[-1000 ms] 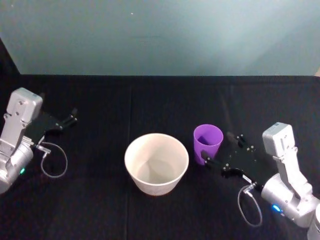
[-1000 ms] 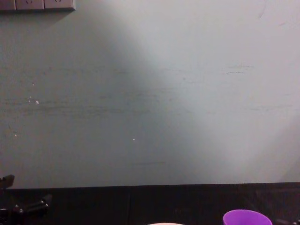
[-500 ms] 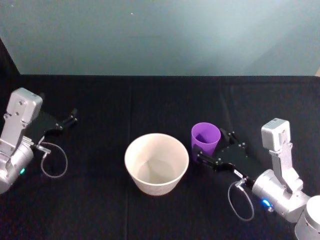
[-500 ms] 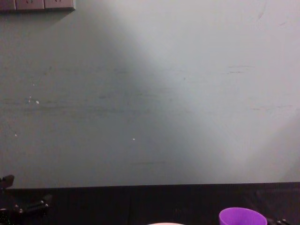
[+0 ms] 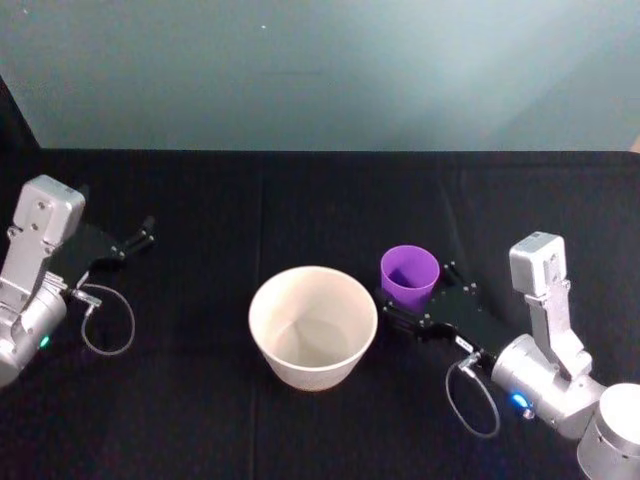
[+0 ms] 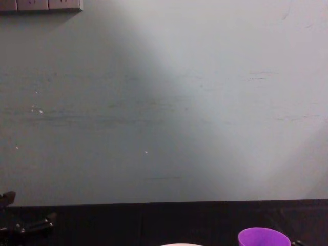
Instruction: Pick up the cup and pour the mung beans from the cup into the bowl.
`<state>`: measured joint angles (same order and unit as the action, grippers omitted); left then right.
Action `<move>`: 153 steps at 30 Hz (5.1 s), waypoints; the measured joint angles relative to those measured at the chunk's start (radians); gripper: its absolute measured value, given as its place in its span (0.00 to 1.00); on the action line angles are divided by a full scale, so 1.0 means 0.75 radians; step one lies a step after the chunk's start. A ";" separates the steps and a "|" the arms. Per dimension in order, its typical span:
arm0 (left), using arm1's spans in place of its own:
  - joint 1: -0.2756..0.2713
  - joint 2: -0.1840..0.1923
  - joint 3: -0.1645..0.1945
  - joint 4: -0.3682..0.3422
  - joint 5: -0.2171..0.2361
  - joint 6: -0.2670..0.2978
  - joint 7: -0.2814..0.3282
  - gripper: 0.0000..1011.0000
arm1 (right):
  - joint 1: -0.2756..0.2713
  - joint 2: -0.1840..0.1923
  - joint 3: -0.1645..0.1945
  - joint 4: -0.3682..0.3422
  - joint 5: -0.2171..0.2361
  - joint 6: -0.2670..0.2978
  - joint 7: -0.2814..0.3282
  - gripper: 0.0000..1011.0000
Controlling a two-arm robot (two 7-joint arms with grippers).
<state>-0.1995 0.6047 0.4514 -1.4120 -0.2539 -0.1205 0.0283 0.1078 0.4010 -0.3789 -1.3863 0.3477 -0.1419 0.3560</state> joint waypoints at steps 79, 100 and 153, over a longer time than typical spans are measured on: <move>0.000 0.000 0.000 0.000 0.000 0.000 0.000 0.99 | -0.059 0.035 0.144 -0.369 -0.039 0.267 0.036 0.71; 0.000 0.000 0.000 0.000 0.000 0.000 0.000 0.99 | -0.059 0.035 0.144 -0.369 -0.039 0.265 0.035 0.71; 0.000 0.000 0.000 0.000 0.000 0.000 0.000 0.99 | -0.059 0.035 0.144 -0.369 -0.039 0.265 0.036 0.71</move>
<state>-0.1996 0.6047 0.4514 -1.4120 -0.2539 -0.1205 0.0283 0.0632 0.4276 -0.2710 -1.6630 0.3182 0.0567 0.3827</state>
